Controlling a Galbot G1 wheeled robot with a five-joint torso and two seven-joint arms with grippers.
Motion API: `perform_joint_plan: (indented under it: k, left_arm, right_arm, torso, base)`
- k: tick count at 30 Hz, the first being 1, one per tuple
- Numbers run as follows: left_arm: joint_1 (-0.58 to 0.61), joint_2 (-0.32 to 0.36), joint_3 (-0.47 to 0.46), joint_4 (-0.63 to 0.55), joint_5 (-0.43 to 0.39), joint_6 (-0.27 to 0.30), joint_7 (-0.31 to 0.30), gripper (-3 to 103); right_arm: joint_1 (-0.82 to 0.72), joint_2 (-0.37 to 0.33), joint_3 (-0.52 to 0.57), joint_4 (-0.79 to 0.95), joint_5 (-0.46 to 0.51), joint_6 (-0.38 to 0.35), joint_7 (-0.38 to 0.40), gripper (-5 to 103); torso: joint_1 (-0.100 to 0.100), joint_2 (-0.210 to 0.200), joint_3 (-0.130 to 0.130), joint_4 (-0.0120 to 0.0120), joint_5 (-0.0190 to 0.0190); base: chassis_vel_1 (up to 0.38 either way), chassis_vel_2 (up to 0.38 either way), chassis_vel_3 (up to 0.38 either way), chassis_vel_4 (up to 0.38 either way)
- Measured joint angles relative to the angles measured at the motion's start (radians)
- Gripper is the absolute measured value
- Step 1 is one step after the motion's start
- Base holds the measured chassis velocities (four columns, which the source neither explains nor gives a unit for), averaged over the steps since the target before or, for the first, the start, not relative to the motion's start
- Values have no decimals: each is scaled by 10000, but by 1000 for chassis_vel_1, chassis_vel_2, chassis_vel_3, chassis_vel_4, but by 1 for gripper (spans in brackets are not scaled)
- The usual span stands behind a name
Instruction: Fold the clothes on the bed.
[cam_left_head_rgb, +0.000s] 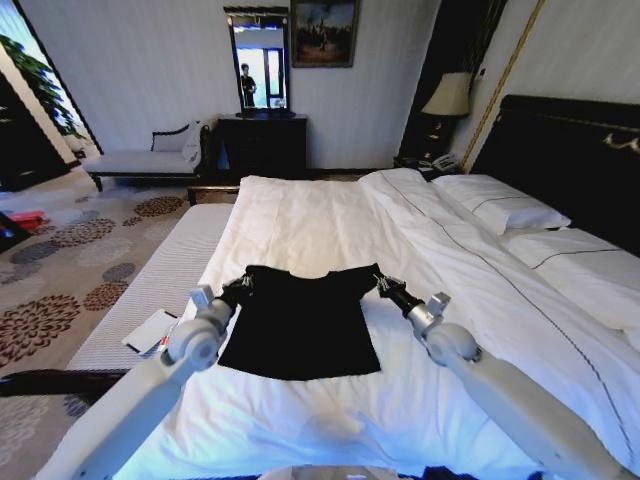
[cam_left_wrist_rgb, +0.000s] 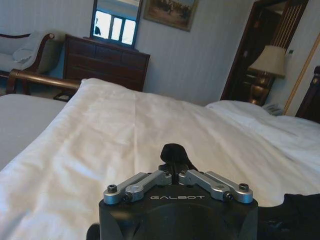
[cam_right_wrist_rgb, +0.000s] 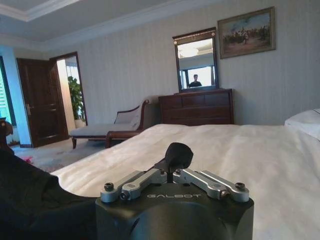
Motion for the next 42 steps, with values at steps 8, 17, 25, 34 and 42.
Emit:
perform_joint_plan:
  k: [8,17,25,34,42]
  left_arm:
    - [1228,-30,-875,-338,320,-32,167,1]
    - [2893,-420,-1176,-632,1245,-135,394,1]
    - [3525,-898,-847,-261,2198,-216,529,1]
    - [3840,-503,-1344,-549,2068,-76,380,25]
    - [4782,-693,-2335,-1210,2336,-95,390,58]
  right_arm:
    - [-1464,243,477,599,-755,74,-68,0]
    - [-2263,729,488,478,-1602,334,-205,0]
    - [-2825,1072,468,182,-2302,608,-362,0]
    - [-3977,1373,1063,521,-2678,892,-878,32]
    - [-5221,1723,2269,1122,-2637,959,-996,65]
  torso:
    - [1,-1,1,-5,1]
    - [2,-2,1,0,2]
    - [1,-2,1,1,0]
    - [2,-1,1,2,0]
    - [1,-1,1,-1,2]
  base:
    - [0,0,0,0]
    - [0,0,0,0]
    - [0,0,0,0]
    - [0,0,0,0]
    - [0,0,0,0]
